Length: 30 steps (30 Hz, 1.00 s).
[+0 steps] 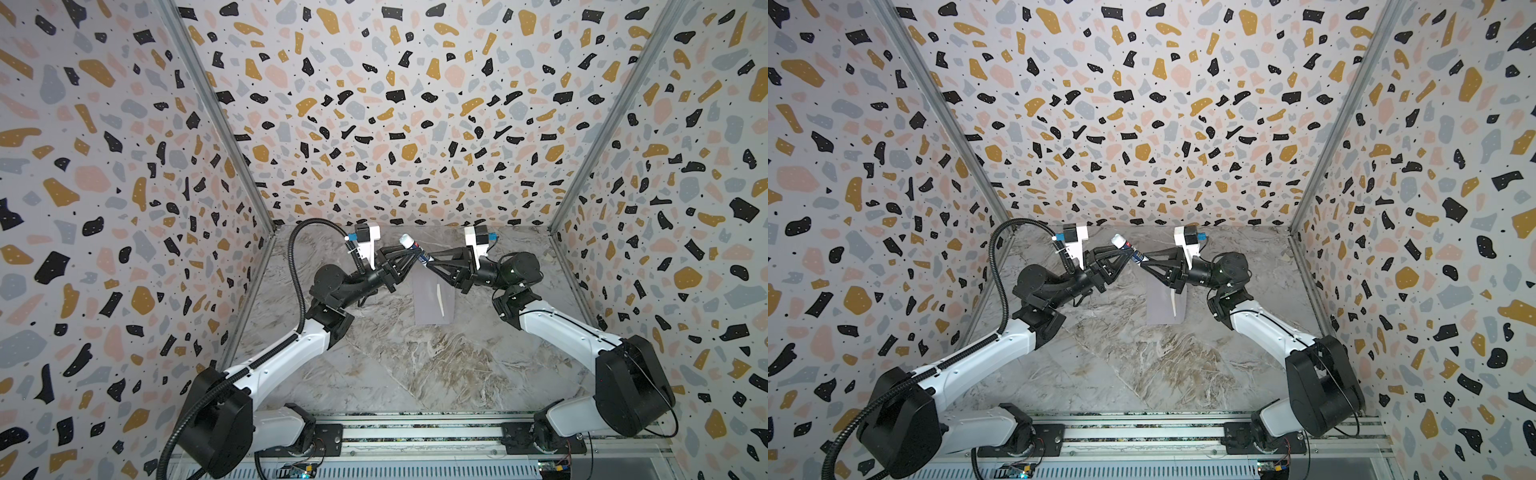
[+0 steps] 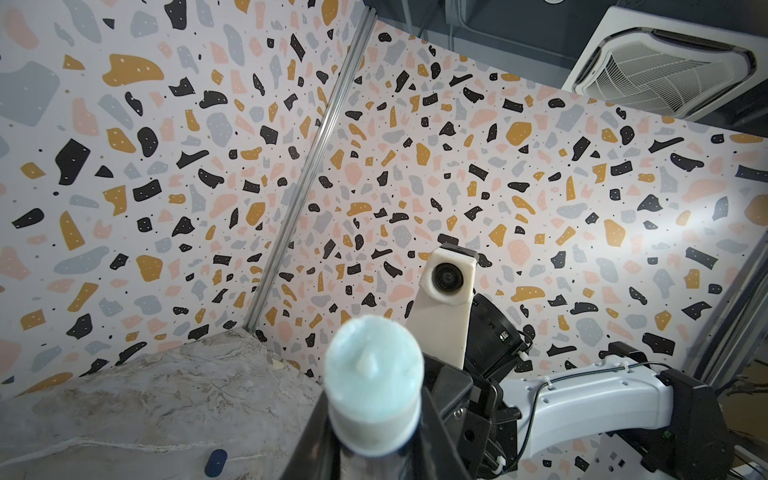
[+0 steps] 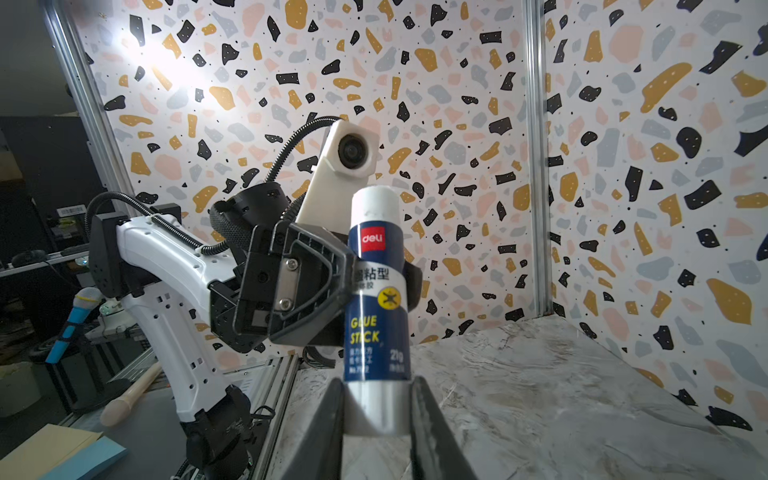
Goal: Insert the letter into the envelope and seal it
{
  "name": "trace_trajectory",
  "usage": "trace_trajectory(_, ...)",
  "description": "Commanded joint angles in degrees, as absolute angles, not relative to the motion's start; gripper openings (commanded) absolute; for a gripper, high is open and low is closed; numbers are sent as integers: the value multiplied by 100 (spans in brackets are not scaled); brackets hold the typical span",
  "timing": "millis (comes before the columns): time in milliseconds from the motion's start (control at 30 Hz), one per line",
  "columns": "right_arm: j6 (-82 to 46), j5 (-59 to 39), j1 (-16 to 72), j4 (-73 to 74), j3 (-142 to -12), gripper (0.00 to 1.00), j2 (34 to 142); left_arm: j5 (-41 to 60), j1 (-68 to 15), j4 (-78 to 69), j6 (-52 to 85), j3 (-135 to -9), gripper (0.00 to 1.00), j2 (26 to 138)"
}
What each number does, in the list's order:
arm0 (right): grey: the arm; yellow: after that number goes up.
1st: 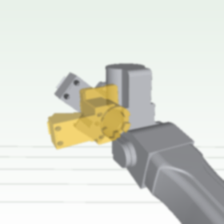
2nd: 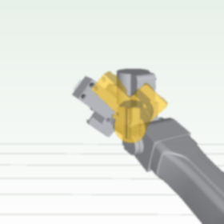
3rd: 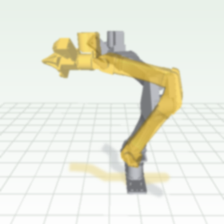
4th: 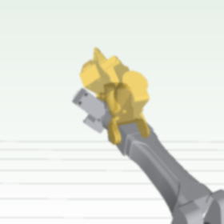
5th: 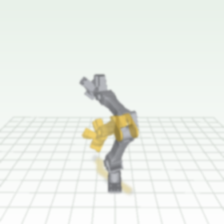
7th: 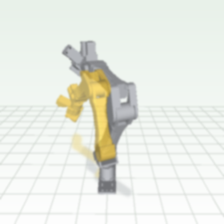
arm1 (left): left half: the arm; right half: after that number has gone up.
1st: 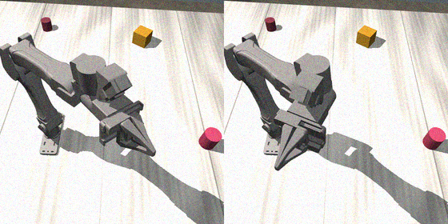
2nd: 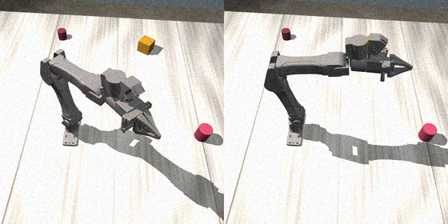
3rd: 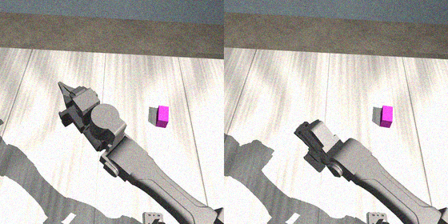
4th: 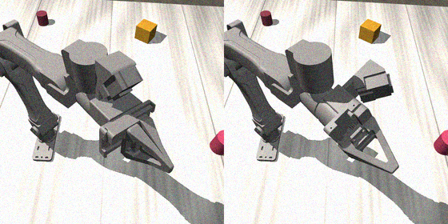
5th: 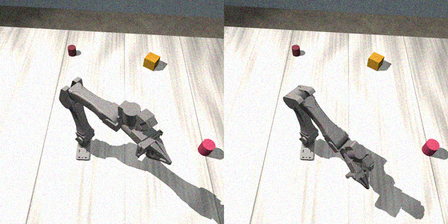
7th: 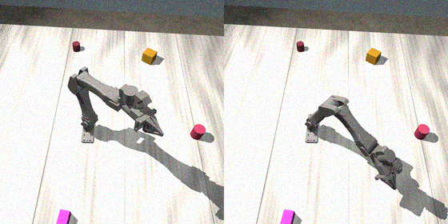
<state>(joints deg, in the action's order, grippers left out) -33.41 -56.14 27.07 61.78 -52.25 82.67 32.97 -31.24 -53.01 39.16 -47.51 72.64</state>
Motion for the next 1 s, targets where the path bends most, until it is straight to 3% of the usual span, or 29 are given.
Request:
trace_trajectory(0,-3278,-5320,2705,6075,-5303,25,8097,3458,-3216,-5599,3792,-4755,0,7108)
trace_trajectory(67,-2645,-4726,2758,5724,-5144,39,7843,3282,-3217,-5477,3860,-4781,0,7119)
trace_trajectory(167,-1093,-3084,3131,5144,-4745,61,7263,3125,-3217,-5339,3935,-4825,0,7135)
trace_trajectory(267,779,-1331,3835,5118,-4295,68,6847,3103,-3216,-5345,3989,-4847,0,7137)
trace_trajectory(333,1667,-768,4156,5313,-4091,69,6761,3098,-3217,-5340,3997,-4857,0,7136)
trace_trajectory(467,2518,-80,4567,5499,-4008,69,6782,3102,-3217,-5326,3998,-4869,0,7145)
trace_trajectory(867,2938,405,4883,5836,-4043,40,6961,3120,-3217,-5334,4025,-4894,0,7163)
trace_trajectory(967,2944,413,4887,5779,-4086,38,7000,3138,-3217,-5340,4043,-4917,0,7174)
